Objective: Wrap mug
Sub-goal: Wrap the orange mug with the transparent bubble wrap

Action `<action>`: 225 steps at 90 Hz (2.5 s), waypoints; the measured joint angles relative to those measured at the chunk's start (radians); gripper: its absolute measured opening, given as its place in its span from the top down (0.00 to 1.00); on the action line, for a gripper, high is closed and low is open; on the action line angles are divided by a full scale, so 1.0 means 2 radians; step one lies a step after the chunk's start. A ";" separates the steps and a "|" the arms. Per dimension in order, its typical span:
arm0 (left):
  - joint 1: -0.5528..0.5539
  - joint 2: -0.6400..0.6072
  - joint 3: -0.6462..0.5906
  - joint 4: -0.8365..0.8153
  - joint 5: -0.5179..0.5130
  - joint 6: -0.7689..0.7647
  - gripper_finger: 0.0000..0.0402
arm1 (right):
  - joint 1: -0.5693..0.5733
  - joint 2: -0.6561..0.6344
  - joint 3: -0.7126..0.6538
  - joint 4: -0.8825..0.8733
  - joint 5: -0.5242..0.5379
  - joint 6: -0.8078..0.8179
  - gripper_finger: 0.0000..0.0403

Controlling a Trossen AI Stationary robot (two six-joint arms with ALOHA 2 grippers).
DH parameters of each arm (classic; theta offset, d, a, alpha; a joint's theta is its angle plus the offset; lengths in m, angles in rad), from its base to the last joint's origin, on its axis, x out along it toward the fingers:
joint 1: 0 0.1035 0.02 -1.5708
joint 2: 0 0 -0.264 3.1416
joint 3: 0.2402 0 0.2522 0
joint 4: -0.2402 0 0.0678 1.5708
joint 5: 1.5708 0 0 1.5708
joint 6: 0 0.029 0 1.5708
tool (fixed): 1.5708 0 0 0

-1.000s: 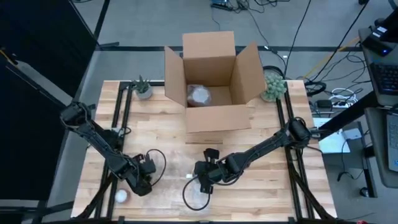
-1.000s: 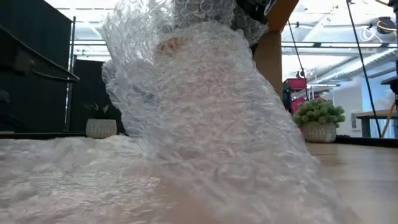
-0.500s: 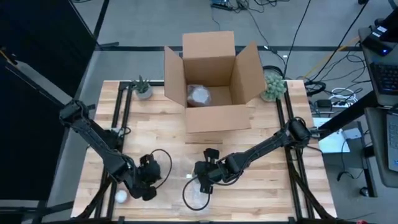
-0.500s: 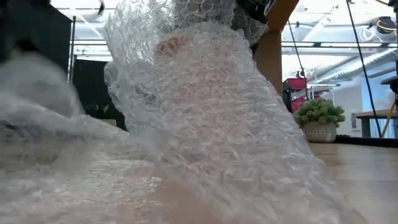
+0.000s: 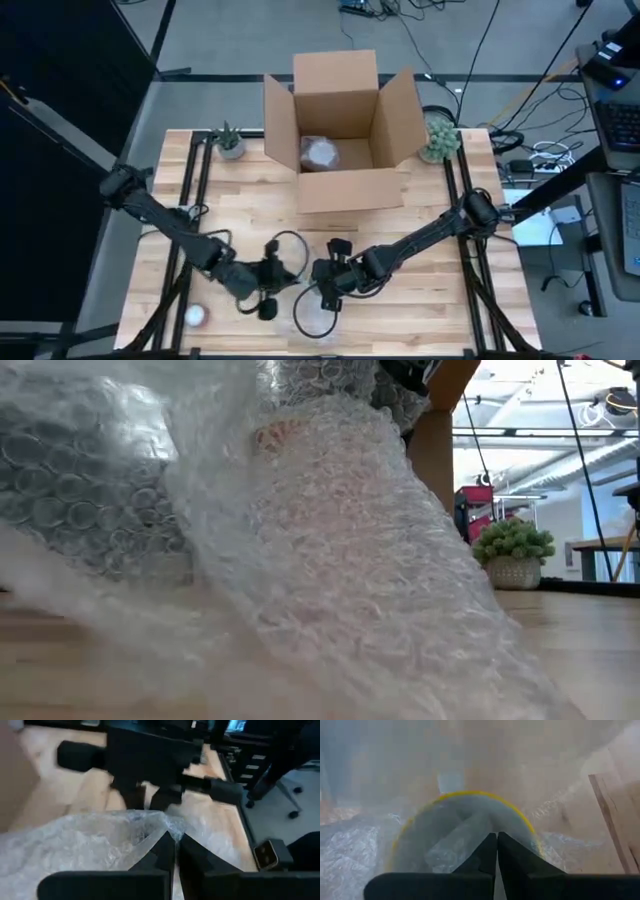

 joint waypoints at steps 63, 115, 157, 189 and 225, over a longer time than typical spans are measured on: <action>0.040 0.104 0.002 0.084 0.055 0.002 1.00 | 0.004 -0.043 0.074 -0.137 -0.029 -0.001 1.00; 0.041 0.106 -0.001 0.109 0.056 -0.002 1.00 | 0.005 0.025 0.081 -0.105 -0.020 0.041 1.00; 0.041 0.101 -0.001 0.111 0.061 -0.002 1.00 | 0.013 0.045 0.080 -0.108 -0.021 0.065 1.00; 0.041 0.075 -0.001 0.084 0.070 0.000 1.00 | 0.022 0.047 0.079 -0.094 0.005 0.067 1.00; 0.058 0.071 0.002 0.070 0.145 0.013 0.86 | 0.023 0.050 0.077 -0.093 0.000 0.059 1.00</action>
